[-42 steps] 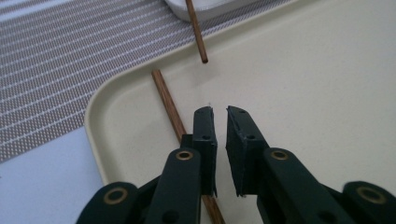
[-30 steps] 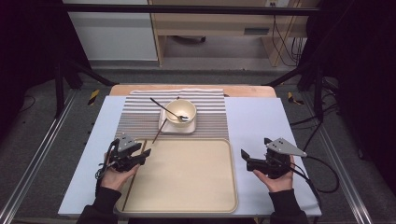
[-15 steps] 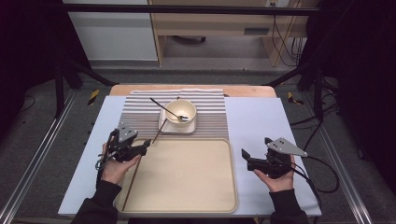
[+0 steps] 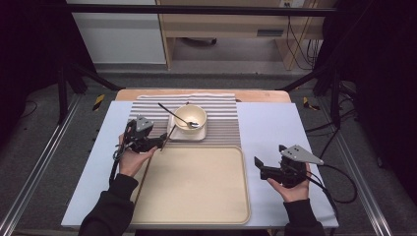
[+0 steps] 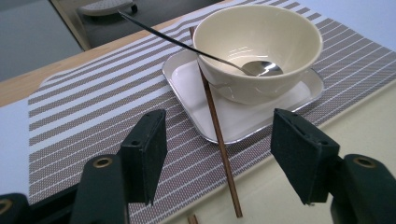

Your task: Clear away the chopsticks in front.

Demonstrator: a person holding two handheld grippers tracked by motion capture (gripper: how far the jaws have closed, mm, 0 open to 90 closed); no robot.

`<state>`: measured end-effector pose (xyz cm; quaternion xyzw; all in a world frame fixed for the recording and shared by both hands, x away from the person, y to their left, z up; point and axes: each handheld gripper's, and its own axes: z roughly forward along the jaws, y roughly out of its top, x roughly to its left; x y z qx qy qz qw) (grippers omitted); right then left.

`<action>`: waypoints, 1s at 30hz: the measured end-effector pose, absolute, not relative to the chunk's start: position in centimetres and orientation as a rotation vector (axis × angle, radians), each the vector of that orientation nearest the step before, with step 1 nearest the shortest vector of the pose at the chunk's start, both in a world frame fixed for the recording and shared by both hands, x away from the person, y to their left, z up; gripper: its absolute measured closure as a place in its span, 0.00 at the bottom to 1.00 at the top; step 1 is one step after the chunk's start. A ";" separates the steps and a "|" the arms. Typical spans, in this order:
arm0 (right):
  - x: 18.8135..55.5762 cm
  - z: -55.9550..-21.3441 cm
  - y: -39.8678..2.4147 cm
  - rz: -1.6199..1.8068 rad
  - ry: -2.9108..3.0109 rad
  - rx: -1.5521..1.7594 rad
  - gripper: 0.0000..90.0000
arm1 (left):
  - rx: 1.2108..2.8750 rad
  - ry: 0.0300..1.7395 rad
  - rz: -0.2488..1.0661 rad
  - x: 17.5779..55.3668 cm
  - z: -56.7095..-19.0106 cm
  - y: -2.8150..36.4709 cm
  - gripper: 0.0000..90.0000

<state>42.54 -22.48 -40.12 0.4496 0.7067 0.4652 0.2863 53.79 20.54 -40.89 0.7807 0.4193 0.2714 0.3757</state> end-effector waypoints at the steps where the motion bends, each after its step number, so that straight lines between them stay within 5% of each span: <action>1: 42.6 -40.1 -22.5 1.243 1.889 1.200 0.07 | 1.998 1.080 0.695 54.2 -41.0 20.4 0.39; 16: 42.6 -40.2 -22.4 1.240 1.893 1.202 0.07 | 1.993 1.089 0.685 57.3 -41.7 19.0 0.37; 30: 42.7 -40.3 -22.3 1.234 1.905 1.204 0.07 | 2.070 1.120 0.618 59.5 -44.6 18.5 0.58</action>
